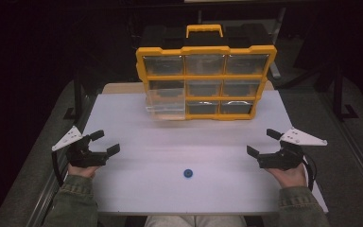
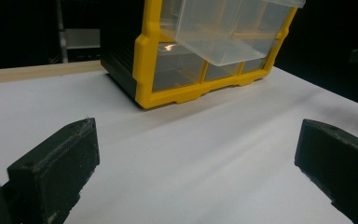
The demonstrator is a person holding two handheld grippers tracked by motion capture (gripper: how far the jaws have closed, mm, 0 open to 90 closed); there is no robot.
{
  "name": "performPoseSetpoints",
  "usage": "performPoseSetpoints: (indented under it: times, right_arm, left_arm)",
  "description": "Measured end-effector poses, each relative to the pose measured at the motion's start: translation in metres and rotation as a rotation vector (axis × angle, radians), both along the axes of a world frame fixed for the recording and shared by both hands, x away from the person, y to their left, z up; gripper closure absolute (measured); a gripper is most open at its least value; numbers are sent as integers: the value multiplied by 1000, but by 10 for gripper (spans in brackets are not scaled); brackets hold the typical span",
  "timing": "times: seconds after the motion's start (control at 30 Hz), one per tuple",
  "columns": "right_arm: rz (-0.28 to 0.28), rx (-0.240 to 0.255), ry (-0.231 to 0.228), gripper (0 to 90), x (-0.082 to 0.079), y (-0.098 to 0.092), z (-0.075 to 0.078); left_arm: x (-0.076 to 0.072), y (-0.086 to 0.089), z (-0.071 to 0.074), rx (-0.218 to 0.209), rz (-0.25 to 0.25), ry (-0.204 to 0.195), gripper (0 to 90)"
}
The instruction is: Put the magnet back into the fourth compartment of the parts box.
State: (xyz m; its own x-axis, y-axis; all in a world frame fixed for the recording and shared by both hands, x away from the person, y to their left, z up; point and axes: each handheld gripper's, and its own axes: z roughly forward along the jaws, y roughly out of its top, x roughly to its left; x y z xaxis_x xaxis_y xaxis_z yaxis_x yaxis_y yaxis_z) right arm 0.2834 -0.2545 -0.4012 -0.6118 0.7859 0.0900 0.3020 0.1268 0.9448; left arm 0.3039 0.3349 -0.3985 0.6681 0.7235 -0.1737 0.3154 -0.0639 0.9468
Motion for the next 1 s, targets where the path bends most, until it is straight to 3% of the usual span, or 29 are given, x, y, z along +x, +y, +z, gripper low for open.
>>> performPoseSetpoints:
  times: [0.57, 0.7, 1.0]
  right_arm:
    - [1, -23, 22, 0, 1, 7, -1]
    - [17, -52, 47, 0, 3, 10, 1]
    - [58, -96, 52, 0, 7, 22, 8]
  left_arm:
    - [1, -3, -3, 19, 3, 3, 0]
    - [1, -2, -3, 17, 11, 1, 0]
    - [0, 3, -3, 19, 32, -8, 0]
